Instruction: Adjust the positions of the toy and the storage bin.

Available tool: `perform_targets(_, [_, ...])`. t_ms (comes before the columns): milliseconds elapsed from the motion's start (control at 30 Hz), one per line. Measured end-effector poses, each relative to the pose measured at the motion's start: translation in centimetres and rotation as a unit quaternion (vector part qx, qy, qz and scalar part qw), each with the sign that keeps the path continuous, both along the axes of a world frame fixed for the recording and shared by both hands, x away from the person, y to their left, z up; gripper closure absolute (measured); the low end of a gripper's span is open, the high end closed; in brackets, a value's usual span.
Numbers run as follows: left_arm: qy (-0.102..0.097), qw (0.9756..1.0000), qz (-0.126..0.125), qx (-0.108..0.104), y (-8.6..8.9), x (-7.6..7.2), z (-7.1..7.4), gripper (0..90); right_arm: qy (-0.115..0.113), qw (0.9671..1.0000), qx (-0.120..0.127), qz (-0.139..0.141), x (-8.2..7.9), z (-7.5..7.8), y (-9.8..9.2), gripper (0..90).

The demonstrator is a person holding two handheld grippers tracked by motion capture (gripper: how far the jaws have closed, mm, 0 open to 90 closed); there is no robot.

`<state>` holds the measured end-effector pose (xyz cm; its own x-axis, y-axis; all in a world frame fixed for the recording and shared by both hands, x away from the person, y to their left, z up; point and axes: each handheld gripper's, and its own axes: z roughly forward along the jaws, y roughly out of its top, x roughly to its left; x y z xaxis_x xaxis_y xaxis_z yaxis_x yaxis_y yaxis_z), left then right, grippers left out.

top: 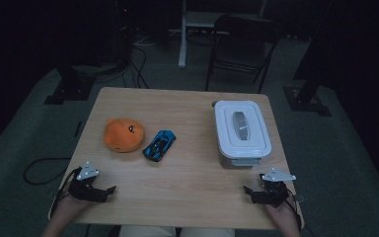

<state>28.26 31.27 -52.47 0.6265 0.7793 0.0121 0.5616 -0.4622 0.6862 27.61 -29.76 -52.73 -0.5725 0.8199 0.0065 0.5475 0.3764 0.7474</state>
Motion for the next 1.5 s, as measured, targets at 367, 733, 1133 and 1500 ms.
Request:
perform_targets(367, [0.000, 1.0000, -0.005, 0.000, -0.2, -0.2, 0.0, 0.5, 0.002, 1.0000, -0.003, 0.006, 0.0, 0.0, 0.1, 23.6])
perform_targets(733, [0.001, 1.0000, -0.009, 0.001, -0.2, -0.2, 0.0, 0.5, 0.010, 0.9999, -0.009, -0.005, 0.2, -0.1, 0.2, 13.5])
perform_targets(1133, [0.013, 0.9999, 0.001, 0.005, -1.8, 0.8, 0.3, 1.3, 0.012, 0.9999, -0.009, -0.008, 0.2, -0.1, 0.1, 13.3])
perform_targets(1500, [0.010, 0.9997, -0.020, 0.002, -5.2, 2.7, 1.6, 1.3, 0.012, 0.9998, -0.009, -0.011, 0.3, -0.1, 0.1, 13.4])
